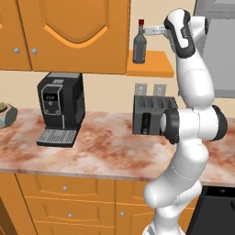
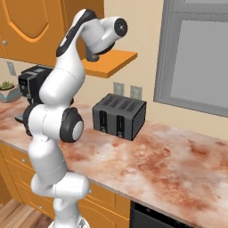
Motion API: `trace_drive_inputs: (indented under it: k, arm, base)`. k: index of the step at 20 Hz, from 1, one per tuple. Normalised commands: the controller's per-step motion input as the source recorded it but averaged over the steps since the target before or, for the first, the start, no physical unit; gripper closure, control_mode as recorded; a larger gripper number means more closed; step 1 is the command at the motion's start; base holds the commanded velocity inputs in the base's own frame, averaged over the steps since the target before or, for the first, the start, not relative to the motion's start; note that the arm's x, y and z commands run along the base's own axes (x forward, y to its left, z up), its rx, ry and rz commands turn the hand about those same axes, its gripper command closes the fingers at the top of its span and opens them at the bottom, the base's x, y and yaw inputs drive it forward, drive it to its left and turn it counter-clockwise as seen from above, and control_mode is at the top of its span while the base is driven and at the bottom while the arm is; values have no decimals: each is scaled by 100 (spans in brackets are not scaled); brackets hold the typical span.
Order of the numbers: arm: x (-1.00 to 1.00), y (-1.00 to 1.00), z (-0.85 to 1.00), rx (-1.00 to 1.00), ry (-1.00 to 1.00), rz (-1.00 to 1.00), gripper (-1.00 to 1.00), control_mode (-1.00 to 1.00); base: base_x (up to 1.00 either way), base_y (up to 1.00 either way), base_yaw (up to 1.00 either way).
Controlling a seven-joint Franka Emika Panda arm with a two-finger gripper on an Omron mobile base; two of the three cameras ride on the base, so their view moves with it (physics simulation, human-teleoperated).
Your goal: There is a bowl on the dining counter. Grab a lemon wedge from the fridge and place it in the bowl. Then get the liquor bottle and glass cup from the cabinet and place them next to the bowl.
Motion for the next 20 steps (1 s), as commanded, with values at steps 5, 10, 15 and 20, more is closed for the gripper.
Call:
trace_drive_inputs:
  k: [5,10,15,20]
  arm:
    - [14,12,0,0,3,0,-100,-100]
    - [26,11,1,0,4,0,-100,-100]
    - [25,15,0,0,4,0,-100,-100]
    - [21,26,0,0,3,0,-100,-100]
  base:
    - [0,0,0]
    - [0,0,0]
    - [0,0,0]
    - [0,0,0]
